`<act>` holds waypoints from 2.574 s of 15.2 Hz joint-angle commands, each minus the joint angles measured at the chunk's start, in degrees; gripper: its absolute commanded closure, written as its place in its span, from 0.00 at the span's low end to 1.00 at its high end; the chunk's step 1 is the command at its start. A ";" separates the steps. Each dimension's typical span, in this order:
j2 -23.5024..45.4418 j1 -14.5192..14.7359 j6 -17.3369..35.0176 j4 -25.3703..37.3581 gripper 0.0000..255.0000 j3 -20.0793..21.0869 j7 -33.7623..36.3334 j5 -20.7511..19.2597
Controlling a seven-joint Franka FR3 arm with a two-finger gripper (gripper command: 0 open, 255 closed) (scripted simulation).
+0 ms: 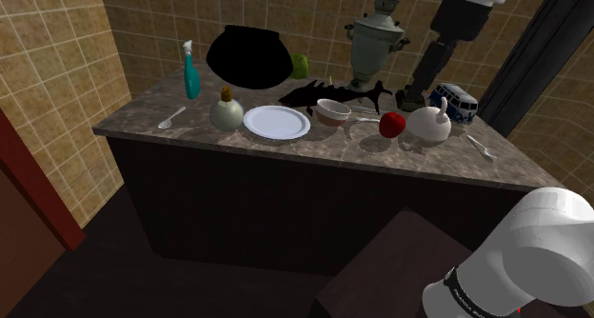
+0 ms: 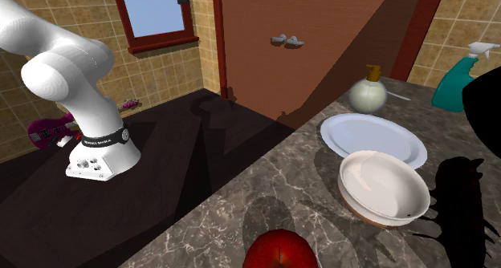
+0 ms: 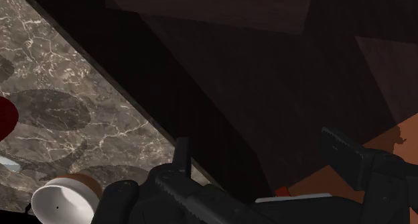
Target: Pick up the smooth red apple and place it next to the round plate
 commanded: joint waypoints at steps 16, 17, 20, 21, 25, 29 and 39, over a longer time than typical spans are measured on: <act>8.88 -3.26 16.43 -5.30 0.00 -18.96 -22.47 -10.35; 10.13 -3.31 17.60 -5.02 0.00 -20.29 -23.96 -10.73; 14.33 -3.26 21.10 -3.70 0.00 -24.29 -28.54 -11.39; 15.87 -3.16 22.23 -3.10 0.00 -25.64 -30.11 -11.43; 22.73 -2.42 26.55 0.08 0.00 -31.08 -36.77 -10.48; 30.77 -1.11 30.24 4.51 0.00 -36.66 -44.30 -7.29; 57.16 -3.22 32.91 21.86 0.00 -45.35 -67.96 13.16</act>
